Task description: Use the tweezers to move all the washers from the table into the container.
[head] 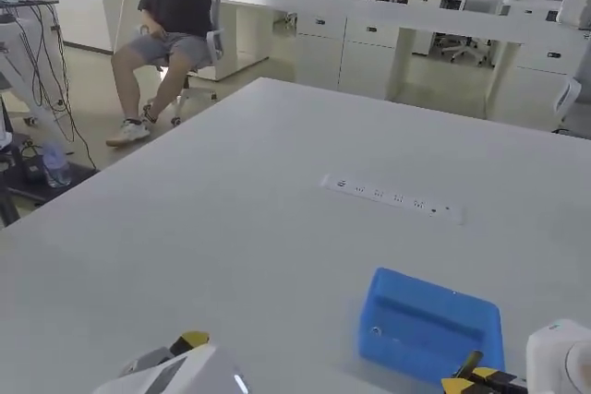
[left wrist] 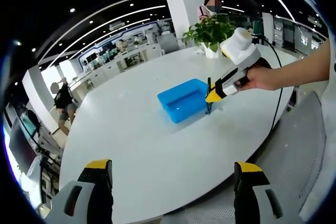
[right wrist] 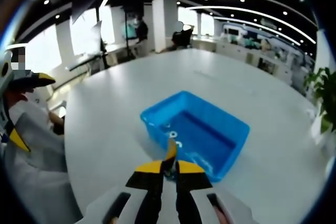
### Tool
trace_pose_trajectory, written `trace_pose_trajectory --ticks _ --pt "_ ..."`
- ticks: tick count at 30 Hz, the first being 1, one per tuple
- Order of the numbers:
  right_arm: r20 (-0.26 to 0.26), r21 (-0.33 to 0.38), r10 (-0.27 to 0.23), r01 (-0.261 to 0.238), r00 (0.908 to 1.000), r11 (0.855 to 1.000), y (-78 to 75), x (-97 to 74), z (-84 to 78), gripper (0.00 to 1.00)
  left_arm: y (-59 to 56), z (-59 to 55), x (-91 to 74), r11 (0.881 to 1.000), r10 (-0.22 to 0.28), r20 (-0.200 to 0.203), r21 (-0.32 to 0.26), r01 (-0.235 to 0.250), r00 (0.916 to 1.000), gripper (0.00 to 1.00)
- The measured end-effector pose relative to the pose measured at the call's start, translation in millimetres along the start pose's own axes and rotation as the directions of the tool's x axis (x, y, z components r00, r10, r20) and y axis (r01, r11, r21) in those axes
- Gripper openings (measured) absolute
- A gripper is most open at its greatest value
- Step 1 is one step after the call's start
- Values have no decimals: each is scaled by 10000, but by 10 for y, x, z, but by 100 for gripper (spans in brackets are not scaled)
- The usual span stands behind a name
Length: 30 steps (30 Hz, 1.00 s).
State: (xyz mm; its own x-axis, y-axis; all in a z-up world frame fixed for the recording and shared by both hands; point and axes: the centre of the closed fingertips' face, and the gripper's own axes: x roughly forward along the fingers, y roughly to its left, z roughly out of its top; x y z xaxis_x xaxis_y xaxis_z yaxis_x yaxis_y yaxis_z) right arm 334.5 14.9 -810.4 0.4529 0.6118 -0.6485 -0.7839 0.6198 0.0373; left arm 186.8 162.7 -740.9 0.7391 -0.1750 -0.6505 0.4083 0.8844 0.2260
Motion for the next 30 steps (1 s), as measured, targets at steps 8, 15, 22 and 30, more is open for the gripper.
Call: trace_pose_trajectory --ticks 8,15,22,30 --pt "127 143 -94 92 9999 9999 -5 -16 -29 4 2 13 -4 10000 54 64 7 -55 10000 99" --pt "58 309 -99 97 9999 9995 -19 -13 -37 4 1 20 -9 9999 55 62 84 -56 10000 99" --pt "-65 111 45 -44 10000 9999 56 -26 -7 4 32 32 -19 9998 120 67 126 -120 9999 99" --pt "393 15 135 -136 9991 9999 106 -153 207 4 17 32 -15 9998 61 36 174 -62 10000 99"
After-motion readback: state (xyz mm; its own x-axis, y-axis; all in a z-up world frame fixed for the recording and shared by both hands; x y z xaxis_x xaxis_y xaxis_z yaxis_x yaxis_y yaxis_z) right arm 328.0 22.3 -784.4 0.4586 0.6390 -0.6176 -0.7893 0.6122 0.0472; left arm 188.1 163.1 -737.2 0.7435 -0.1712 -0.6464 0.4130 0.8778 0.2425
